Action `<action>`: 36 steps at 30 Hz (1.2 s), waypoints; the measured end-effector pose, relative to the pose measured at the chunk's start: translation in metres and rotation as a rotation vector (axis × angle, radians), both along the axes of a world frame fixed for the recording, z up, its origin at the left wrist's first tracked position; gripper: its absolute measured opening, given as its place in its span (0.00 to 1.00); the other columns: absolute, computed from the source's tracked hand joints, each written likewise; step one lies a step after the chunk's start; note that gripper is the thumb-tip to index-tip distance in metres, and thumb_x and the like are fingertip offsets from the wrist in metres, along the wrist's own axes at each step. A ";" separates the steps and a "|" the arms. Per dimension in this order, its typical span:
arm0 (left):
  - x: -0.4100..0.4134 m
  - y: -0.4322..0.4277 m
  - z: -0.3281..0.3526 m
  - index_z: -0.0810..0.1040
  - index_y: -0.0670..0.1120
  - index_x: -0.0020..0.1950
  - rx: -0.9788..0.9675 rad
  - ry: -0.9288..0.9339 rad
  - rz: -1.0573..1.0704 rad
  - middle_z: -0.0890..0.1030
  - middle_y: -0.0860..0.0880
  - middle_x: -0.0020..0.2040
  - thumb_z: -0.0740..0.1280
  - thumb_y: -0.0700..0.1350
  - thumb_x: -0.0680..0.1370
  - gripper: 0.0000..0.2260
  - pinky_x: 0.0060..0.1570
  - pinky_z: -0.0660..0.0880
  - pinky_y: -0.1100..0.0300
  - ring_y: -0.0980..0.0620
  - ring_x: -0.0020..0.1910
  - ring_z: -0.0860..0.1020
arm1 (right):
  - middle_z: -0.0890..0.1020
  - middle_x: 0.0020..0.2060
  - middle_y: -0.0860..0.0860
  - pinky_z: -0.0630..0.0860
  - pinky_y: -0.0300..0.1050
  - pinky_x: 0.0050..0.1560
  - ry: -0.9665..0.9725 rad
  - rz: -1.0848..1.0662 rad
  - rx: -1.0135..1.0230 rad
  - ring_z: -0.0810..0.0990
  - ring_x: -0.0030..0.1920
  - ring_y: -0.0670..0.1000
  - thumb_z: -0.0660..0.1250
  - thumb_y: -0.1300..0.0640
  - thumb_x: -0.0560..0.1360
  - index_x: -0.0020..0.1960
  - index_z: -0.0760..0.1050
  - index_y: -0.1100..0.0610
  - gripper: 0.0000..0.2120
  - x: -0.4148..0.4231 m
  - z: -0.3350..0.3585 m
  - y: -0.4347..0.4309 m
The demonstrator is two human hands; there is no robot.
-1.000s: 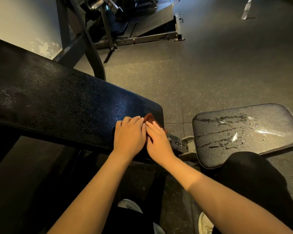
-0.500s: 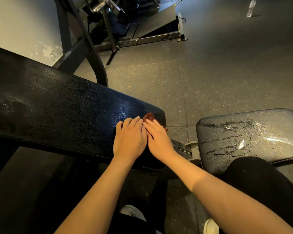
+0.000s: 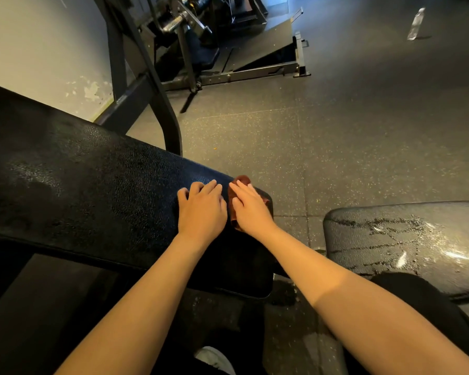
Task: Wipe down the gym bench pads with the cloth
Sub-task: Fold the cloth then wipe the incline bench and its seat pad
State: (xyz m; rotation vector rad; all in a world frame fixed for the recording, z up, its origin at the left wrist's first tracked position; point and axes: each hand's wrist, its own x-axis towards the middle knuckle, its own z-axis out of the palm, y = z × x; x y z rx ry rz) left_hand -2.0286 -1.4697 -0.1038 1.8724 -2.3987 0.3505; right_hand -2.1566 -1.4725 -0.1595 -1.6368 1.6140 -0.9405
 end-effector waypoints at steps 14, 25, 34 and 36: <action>0.001 -0.014 -0.004 0.77 0.51 0.69 -0.075 -0.004 0.038 0.74 0.53 0.72 0.57 0.53 0.83 0.18 0.65 0.64 0.46 0.47 0.67 0.70 | 0.70 0.74 0.50 0.60 0.52 0.77 0.004 -0.219 -0.015 0.64 0.75 0.50 0.53 0.57 0.84 0.75 0.69 0.54 0.21 -0.004 -0.019 -0.022; 0.047 -0.046 0.052 0.72 0.52 0.73 -0.015 0.034 0.147 0.69 0.52 0.76 0.52 0.51 0.85 0.19 0.71 0.55 0.43 0.46 0.74 0.63 | 0.66 0.77 0.49 0.47 0.47 0.78 -0.175 0.169 -0.064 0.58 0.78 0.49 0.57 0.59 0.84 0.76 0.67 0.50 0.21 0.058 0.060 -0.066; 0.046 -0.030 0.033 0.71 0.50 0.74 -0.059 -0.099 0.039 0.69 0.50 0.76 0.52 0.53 0.85 0.20 0.72 0.58 0.43 0.44 0.73 0.65 | 0.68 0.75 0.46 0.60 0.54 0.77 -0.014 -0.068 -0.124 0.61 0.77 0.47 0.53 0.52 0.84 0.75 0.68 0.46 0.20 0.046 0.024 -0.038; 0.043 -0.027 0.030 0.72 0.50 0.73 -0.079 -0.086 0.038 0.70 0.49 0.76 0.53 0.53 0.84 0.20 0.71 0.59 0.44 0.44 0.72 0.66 | 0.67 0.75 0.46 0.60 0.54 0.77 0.017 -0.118 -0.120 0.61 0.77 0.47 0.52 0.51 0.84 0.75 0.68 0.47 0.20 0.036 0.011 -0.024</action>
